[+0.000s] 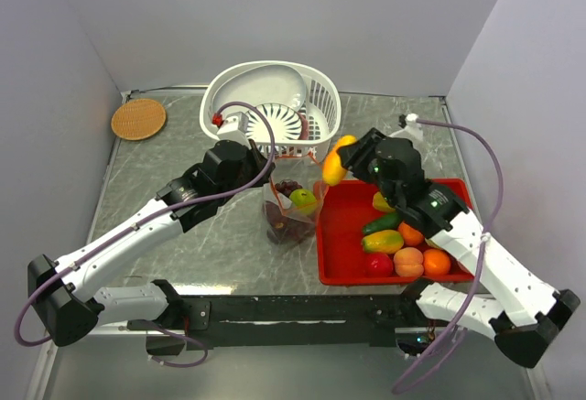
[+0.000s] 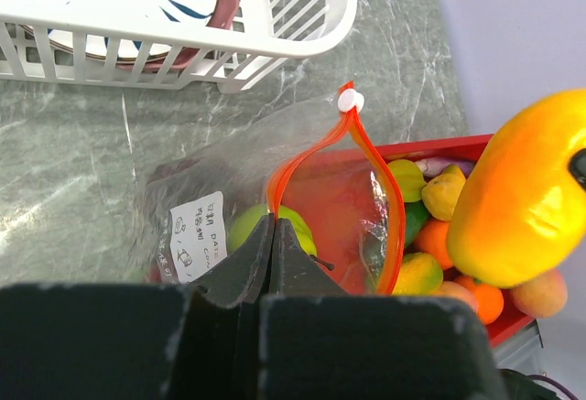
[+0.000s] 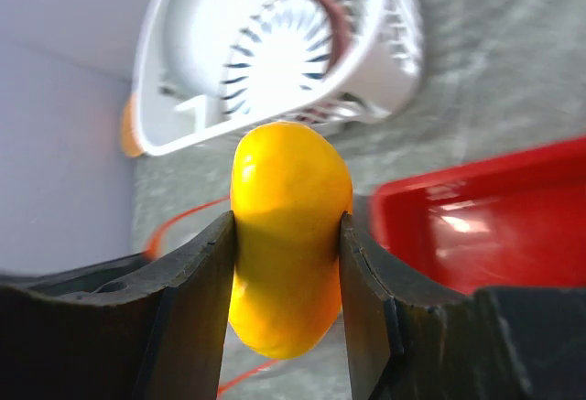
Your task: Place the food in the zip-top bag and seal the zipper
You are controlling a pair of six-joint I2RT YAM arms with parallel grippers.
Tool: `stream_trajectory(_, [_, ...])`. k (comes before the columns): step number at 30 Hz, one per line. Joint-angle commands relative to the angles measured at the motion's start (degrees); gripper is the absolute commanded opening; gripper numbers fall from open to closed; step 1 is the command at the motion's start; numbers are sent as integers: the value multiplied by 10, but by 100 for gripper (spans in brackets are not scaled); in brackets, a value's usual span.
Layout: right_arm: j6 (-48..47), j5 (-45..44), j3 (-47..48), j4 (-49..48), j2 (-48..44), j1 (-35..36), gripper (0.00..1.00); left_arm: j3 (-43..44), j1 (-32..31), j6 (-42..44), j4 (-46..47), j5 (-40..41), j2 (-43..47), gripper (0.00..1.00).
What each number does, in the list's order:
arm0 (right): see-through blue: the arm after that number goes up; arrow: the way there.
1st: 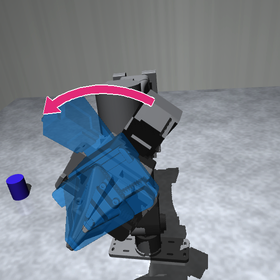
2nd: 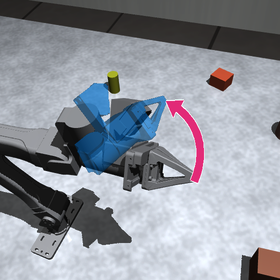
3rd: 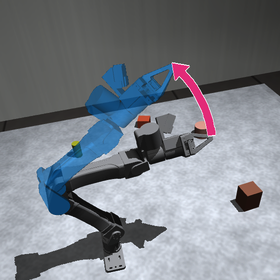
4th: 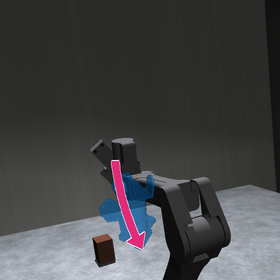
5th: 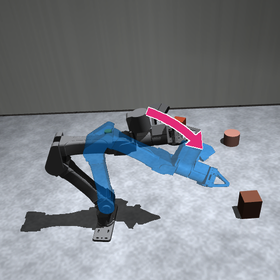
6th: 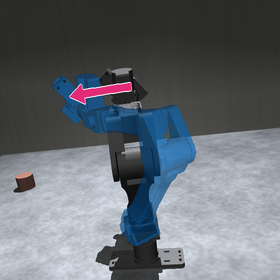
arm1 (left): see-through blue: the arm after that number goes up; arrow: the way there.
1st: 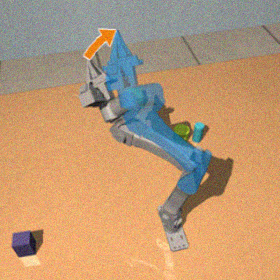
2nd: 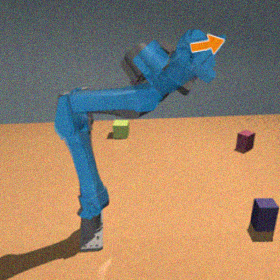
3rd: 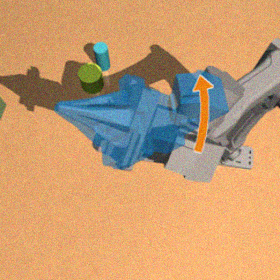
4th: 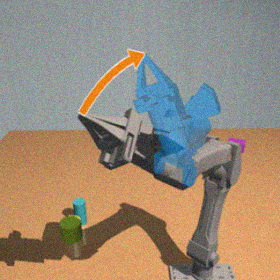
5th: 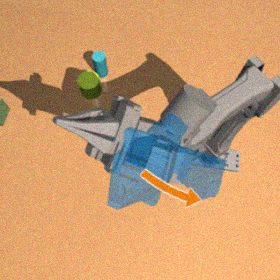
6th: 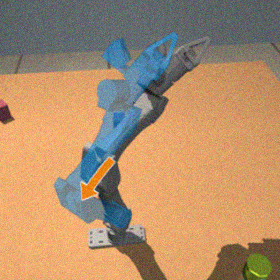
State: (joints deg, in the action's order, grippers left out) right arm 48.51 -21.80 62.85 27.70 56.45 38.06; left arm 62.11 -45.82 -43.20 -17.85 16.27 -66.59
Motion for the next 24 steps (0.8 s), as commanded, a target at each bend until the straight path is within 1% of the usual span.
stream_trajectory(1, [-10,-97,50,-67,47,67,13,29,3,-6,16,-9,-5,1])
stream_trajectory(3, [-13,-120,41,-110,60,95,13,34,3,-6,14,-10,-9,1])
stream_trajectory(7, [-4,-143,3,-189,85,113,13,39,3,-6,11,-12,-14,1])
stream_trajectory(10, [-3,-163,-47,-250,91,131,13,42,3,-7,11,-15,-15,1])
stream_trajectory(13, [-3,-184,-62,-275,110,148,13,45,3,-7,11,-17,-17,1])
stream_trajectory(15, [0,-207,-74,-275,117,163,13,46,3,-8,11,-17,-18,1])
stream_trajectory(16, [1,-214,-91,-309,116,169,14,46,3,-8,11,-17,-18,1])
stream_trajectory(19, [5,-231,-113,-337,118,181,21,46,3,-9,11,-17,-17,1])
stream_trajectory(21, [11,-239,-112,-330,125,185,22,46,3,-10,12,-17,-16,1])
stream_trajectory(24, [10,-243,-117,-332,129,192,29,46,3,-10,13,-18,-18,1])
